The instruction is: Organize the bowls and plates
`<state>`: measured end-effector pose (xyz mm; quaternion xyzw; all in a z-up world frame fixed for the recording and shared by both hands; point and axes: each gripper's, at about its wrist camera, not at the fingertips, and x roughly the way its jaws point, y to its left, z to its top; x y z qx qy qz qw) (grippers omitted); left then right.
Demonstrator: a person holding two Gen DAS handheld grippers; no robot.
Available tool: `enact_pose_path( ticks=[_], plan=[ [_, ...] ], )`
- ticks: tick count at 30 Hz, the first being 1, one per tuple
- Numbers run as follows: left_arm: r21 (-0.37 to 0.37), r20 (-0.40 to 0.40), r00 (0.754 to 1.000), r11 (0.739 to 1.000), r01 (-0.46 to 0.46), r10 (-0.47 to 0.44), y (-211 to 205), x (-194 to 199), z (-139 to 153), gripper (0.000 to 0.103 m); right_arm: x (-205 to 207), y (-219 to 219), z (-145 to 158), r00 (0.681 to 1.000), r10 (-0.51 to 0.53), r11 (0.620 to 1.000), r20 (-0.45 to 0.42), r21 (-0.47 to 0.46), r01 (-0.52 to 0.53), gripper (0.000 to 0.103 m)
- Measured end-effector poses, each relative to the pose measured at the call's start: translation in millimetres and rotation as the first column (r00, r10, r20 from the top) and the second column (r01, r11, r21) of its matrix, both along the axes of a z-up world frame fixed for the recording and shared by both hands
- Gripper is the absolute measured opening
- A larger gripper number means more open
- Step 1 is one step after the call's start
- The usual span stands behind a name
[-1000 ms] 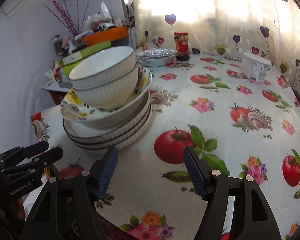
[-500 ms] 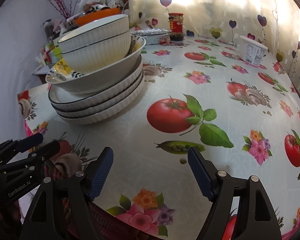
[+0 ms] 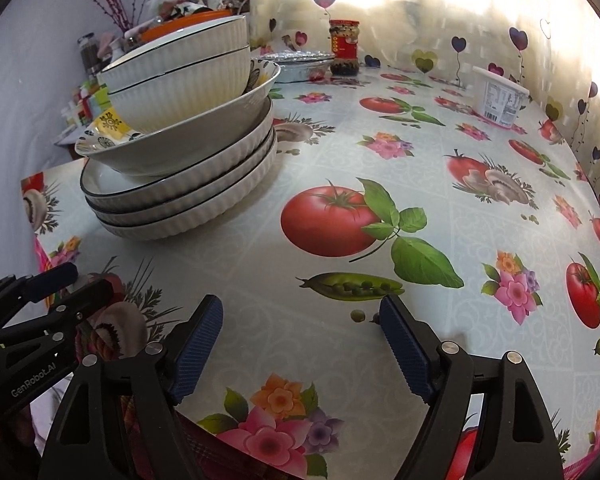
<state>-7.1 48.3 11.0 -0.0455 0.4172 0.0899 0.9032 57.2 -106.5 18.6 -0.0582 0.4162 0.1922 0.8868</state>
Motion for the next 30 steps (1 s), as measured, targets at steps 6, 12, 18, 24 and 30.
enact_pose_path(
  ticks=[6,12,18,24,30],
  plan=[
    [0.001,-0.001,1.0,1.0,0.0,0.0,-0.9,1.0,-0.3,0.054,-1.7,1.2,0.0,1.0,-0.003,1.0,0.003,-0.007,0.003,0.082],
    [-0.002,0.0,1.0,1.0,-0.001,0.001,-1.7,1.3,-0.5,0.054,-2.6,1.8,0.4,1.0,-0.004,1.0,0.002,-0.008,0.004,0.082],
    [-0.011,0.002,1.0,1.0,0.006,-0.006,-1.7,0.8,-1.1,0.054,-4.2,1.8,0.6,1.0,-0.007,1.0,0.001,-0.01,0.007,0.082],
    [-0.014,0.003,1.0,1.0,0.005,-0.005,-1.2,0.4,-0.6,0.054,-4.8,1.7,0.6,1.0,-0.009,1.0,0.0,-0.011,0.009,0.082],
    [-0.011,0.005,1.0,1.0,0.007,-0.007,-1.8,0.2,-0.6,0.054,-5.3,1.7,1.0,1.0,-0.01,1.0,0.0,-0.012,0.01,0.082]
  ],
)
